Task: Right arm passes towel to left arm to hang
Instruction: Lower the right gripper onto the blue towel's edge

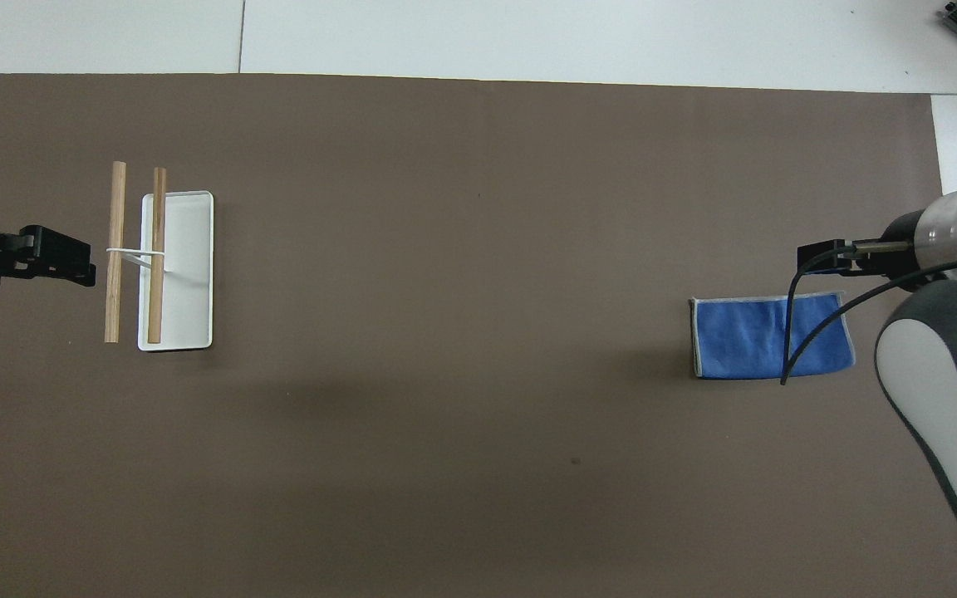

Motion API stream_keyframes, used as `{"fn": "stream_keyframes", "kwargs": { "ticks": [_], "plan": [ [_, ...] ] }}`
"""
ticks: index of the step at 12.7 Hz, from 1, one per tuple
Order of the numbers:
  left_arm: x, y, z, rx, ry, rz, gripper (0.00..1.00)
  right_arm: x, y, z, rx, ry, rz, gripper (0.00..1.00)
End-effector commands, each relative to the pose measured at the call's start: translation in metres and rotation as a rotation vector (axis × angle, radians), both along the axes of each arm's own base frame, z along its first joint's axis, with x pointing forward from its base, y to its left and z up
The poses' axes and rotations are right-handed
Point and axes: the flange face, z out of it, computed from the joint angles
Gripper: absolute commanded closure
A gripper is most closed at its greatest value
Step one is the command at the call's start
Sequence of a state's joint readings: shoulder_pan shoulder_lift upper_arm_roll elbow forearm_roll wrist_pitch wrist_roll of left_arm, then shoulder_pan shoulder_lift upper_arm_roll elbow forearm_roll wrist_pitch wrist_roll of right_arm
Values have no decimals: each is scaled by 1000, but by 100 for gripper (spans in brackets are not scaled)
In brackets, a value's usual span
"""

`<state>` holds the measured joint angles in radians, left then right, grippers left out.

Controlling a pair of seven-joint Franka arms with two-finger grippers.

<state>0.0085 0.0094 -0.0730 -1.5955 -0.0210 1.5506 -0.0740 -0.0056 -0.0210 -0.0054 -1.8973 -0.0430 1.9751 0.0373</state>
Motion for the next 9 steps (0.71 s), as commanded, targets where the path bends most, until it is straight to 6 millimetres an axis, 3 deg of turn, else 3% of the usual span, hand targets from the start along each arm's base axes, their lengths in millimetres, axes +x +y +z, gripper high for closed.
{"fn": "stream_keyframes", "kwargs": {
  "ticks": [1,4,7,9],
  "plan": [
    [-10,1,1,6,7,-5,0,-6,-1,-44,1,3,20,0],
    [-10,1,1,7,7,-5,0,-5,-1,-104,3,24,38,0],
    [-10,-1,2,6,5,-8,0,-17,-8,-156,6,10,29,0],
    [-11,-3,1,7,8,-11,0,-26,-24,-188,6,-13,13,0]
  ]
}}
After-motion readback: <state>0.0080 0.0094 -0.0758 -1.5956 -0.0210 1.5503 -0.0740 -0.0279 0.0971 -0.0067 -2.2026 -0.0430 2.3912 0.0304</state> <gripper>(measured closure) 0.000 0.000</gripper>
